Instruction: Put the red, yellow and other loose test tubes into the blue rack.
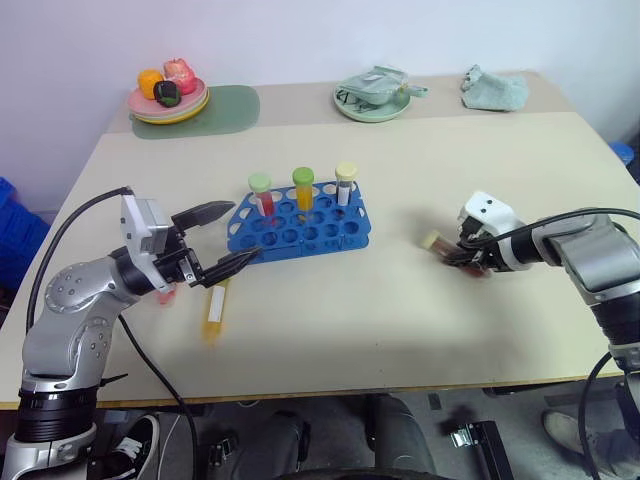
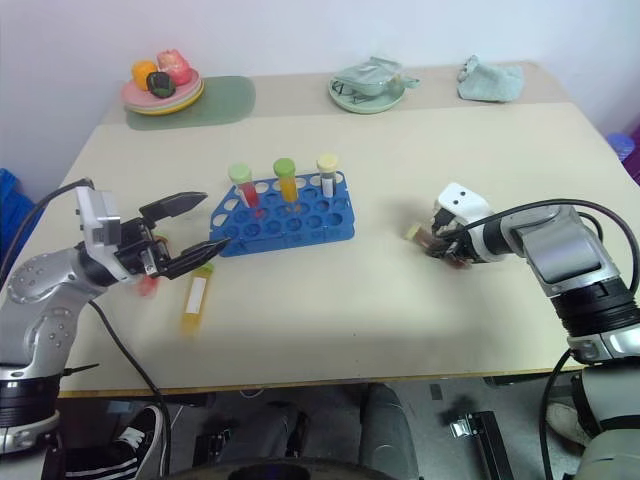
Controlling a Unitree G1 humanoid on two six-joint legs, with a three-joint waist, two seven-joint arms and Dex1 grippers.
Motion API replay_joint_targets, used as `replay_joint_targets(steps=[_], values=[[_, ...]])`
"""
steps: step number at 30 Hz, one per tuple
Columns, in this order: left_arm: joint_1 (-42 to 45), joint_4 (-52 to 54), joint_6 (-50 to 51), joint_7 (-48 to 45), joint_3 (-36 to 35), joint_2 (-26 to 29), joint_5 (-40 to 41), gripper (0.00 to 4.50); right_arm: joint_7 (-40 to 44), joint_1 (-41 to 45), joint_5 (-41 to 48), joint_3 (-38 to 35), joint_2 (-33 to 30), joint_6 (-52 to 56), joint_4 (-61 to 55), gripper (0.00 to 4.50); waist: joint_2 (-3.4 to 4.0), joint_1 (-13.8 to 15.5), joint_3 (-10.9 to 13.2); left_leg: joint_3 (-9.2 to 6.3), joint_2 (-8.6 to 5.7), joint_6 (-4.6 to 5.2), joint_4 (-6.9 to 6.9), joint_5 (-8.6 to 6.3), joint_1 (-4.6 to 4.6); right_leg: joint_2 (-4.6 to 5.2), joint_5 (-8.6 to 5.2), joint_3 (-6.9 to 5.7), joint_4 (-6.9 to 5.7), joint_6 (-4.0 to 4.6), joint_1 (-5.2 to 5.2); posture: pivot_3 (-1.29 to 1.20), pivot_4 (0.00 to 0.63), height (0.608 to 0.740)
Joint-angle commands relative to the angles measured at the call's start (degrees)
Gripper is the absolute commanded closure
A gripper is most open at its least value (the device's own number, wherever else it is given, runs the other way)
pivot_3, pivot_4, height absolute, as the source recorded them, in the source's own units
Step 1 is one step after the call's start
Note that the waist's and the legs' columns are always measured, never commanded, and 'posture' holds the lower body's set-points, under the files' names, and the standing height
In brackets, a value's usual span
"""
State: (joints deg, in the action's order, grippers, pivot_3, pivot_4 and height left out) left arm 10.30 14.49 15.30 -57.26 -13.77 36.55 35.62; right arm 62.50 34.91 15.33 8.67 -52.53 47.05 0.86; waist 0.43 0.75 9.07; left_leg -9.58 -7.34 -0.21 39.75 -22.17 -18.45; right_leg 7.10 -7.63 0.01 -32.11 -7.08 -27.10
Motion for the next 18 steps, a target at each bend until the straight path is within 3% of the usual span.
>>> replay_joint_targets(steps=[1, 3, 7, 13, 18], values=[[0.68, 1.03, -1.03, -0.23, -1.19, 0.84, 0.43, 0.00, 0.78, -0.29, 11.48, -12.17, 4.01, 0.30, -8.29, 3.72, 0.00, 0.01, 0.00, -0.02, 0.02, -0.01, 0.00, 0.00, 0.00, -0.02, 0.00, 0.00, 0.00, 0.00, 0.00, 0.00, 0.150, 0.740], [1.10, 0.47, -1.09, -0.47, -1.19, 1.07, 0.34, 0.00, -2.59, 0.01, 16.44, -16.83, 8.55, 2.59, -10.87, 3.72, 0.00, 0.02, 0.00, -0.04, 0.07, -0.03, 0.00, -0.02, 0.01, -0.08, 0.02, 0.01, 0.00, 0.04, 0.00, 0.00, 0.150, 0.740], [2.36, -0.89, -1.15, -0.97, -1.09, 1.49, 0.25, 0.00, -17.64, 1.57, 19.01, -22.74, 24.86, -3.47, -11.87, 3.72, -0.05, -0.03, -0.03, -0.05, 0.16, -0.09, 0.01, -0.05, 0.05, -0.19, 0.08, 0.04, -0.01, 0.13, 0.01, 0.00, 0.150, 0.740], [3.64, -1.87, -0.74, -1.55, -1.41, 2.49, 0.40, 0.00, -28.57, -1.73, 9.94, -17.36, 38.97, -21.49, -10.45, 3.72, 0.00, -0.25, -0.01, -0.01, 0.19, -0.15, 0.00, -0.08, 0.01, -0.26, 0.09, -0.01, -0.14, 0.14, -0.13, 0.00, 0.150, 0.740], [4.01, -2.55, -0.77, -1.97, -1.40, 2.89, 0.43, 0.00, -30.87, -6.86, 3.58, -11.81, 43.24, -32.49, -8.09, 3.72, 0.03, -0.61, -0.01, 0.00, 0.19, -0.16, 0.00, -0.08, 0.04, -0.27, 0.09, -0.01, -0.17, 0.15, -0.12, 0.00, 0.150, 0.740]])
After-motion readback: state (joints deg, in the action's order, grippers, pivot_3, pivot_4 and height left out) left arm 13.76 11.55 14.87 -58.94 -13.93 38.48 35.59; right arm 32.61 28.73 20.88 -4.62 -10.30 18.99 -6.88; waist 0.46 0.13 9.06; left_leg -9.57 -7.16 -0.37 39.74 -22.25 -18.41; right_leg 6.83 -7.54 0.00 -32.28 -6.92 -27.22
